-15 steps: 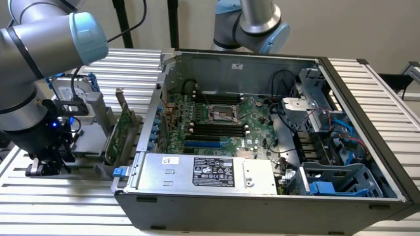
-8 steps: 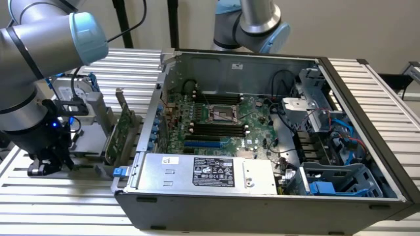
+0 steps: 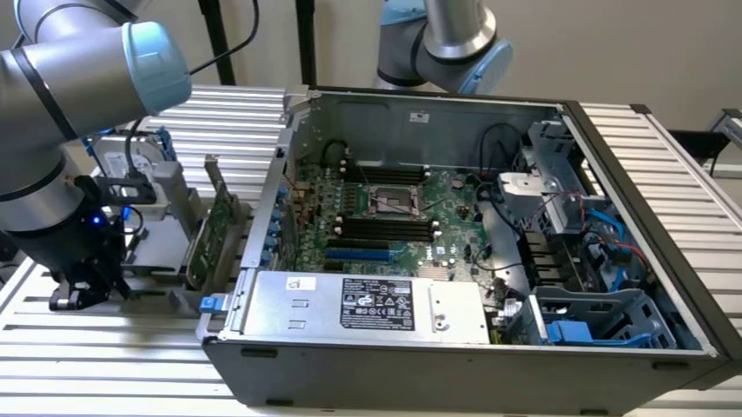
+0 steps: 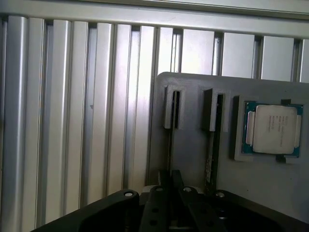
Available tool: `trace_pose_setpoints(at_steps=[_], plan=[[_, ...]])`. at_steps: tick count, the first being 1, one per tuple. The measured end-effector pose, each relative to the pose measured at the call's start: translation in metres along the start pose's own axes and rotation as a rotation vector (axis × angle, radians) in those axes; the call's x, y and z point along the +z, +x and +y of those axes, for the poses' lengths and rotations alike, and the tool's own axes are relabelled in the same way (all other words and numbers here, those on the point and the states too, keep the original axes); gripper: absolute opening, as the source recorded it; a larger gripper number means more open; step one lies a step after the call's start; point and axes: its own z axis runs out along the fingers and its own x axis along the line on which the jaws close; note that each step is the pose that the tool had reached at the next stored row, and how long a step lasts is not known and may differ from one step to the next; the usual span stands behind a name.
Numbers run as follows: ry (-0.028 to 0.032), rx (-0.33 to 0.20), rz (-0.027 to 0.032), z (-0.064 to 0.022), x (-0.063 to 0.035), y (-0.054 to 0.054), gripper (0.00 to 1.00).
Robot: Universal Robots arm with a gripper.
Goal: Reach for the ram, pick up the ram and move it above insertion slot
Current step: 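Pick up the ram and move it above insertion slot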
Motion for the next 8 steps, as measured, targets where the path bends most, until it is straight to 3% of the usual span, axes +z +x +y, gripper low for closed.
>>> trace_pose_setpoints(at_steps=[8], plan=[[-0.0008,0.0,0.0,-0.0002,0.0001,0.0,0.14]])
